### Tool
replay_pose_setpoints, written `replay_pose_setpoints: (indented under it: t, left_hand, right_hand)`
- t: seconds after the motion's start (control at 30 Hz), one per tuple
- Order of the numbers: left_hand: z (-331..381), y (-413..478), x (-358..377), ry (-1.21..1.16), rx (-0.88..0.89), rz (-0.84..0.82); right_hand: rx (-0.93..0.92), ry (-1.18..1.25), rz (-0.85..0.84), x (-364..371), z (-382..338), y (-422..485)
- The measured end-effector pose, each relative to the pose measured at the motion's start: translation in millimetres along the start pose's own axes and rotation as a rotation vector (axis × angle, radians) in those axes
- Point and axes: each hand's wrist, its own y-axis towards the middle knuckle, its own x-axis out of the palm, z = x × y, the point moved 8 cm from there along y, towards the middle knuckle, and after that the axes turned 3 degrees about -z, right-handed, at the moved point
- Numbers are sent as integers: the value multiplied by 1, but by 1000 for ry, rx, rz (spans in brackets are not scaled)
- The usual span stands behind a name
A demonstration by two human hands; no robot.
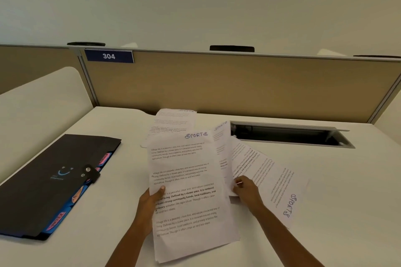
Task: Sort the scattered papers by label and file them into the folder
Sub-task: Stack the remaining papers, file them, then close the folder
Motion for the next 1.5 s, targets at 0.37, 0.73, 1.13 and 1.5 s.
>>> replay_pose_setpoints:
  t: [0.37,0.73,1.13,1.5]
  left_hand:
    - [1,5,15,4,35,92]
    - [2,6,20,212,107,93]
    - [1,5,-3,565,60,189]
    - [7,-7,-20,529,84,199]
  right_hand:
    - [-53,263,-130,-4,27,-48]
    - [-314,-309,-7,-39,8,-52]
    - [-251,-985,76,-73,42,-40]
    - [-432,-522,576,-150,-19,-71]
